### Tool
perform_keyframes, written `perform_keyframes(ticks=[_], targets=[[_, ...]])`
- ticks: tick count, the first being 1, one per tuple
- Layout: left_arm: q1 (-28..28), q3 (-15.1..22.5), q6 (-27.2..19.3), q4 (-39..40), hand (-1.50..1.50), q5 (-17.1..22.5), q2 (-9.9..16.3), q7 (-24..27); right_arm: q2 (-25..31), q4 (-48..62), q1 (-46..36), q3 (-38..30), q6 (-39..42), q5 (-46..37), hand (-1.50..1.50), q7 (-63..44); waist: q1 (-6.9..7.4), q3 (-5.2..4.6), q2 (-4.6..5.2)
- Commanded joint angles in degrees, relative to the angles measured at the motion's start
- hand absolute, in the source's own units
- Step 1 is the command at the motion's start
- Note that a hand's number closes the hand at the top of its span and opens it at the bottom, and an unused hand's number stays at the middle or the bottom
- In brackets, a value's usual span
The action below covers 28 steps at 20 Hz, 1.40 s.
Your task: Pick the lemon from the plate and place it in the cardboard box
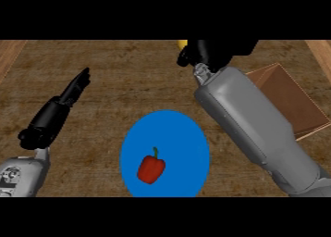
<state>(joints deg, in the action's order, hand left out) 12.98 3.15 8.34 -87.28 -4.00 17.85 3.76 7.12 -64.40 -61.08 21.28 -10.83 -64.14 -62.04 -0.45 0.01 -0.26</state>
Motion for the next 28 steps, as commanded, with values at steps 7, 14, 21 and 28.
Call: perform_keyframes(ticks=[7, 14, 21, 28], targets=[[-2.47, -1.81, 1.69, -0.79, 0.00, 0.79, 0.91, 1.69, 8.44, -7.21, 12.45, -6.27, 12.38, 4.45, 1.50, 0.48, -0.65, -0.02, -0.16], [-0.48, -3.17, 1.93, 0.22, 0.00, 0.70, 1.06, 0.73, 12.88, -11.67, 21.11, -13.81, 21.75, 16.87, 1.50, 6.30, -0.52, -0.02, 0.06], [-5.13, -2.87, 3.30, -3.60, 0.00, 0.33, 1.61, 0.95, 15.68, -13.89, 29.63, -17.84, 31.18, 25.11, -1.50, 8.88, 0.06, -0.02, 0.00], [-0.72, -1.09, 1.77, -3.74, 0.00, -1.17, -1.78, -3.68, 15.90, -17.38, 29.85, -21.24, 26.05, 28.36, -1.50, 22.69, 0.55, 0.03, 0.24]])
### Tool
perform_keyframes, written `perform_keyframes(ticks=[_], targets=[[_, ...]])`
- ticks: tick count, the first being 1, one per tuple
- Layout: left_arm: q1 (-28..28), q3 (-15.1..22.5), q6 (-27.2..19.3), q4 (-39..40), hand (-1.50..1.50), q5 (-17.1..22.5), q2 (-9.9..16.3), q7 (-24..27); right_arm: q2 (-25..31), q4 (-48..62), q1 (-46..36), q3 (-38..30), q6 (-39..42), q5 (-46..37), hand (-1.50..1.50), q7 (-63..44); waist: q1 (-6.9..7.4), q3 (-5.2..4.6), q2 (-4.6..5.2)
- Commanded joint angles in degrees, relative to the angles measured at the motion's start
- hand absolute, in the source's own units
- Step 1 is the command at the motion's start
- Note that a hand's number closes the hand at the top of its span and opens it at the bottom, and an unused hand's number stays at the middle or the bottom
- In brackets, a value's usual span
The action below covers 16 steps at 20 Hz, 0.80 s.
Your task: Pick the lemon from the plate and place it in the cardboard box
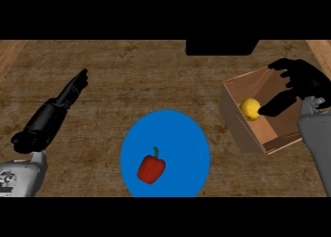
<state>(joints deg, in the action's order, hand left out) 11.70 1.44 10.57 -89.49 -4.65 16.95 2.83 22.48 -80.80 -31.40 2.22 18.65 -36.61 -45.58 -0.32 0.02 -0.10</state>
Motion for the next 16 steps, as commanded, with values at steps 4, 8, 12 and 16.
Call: perform_keyframes(ticks=[4, 8, 12, 16], targets=[[0.38, -1.47, 0.03, 1.77, 0.00, 0.50, 0.15, 1.39, -6.81, -8.90, -1.77, -10.03, -19.17, 5.16, -1.50, 9.52, -0.78, 0.18, -0.10], [0.21, -0.76, -0.64, 0.87, 0.00, -0.26, -0.51, 0.91, -12.36, -10.89, -1.05, -19.33, -30.62, 10.31, -1.50, 11.08, -0.62, 0.20, -0.02], [0.14, -0.51, 0.11, 1.34, 0.00, -0.79, -0.10, 0.94, -12.99, -11.32, 4.83, -26.05, -34.21, 15.74, -1.50, 17.04, -0.56, 0.09, 0.13], [0.68, -0.59, 0.09, -1.06, 0.00, -0.96, -0.72, -1.46, -11.74, -11.10, 8.43, -29.94, -34.73, 20.28, -1.50, 23.76, 0.14, 0.03, 0.07]])
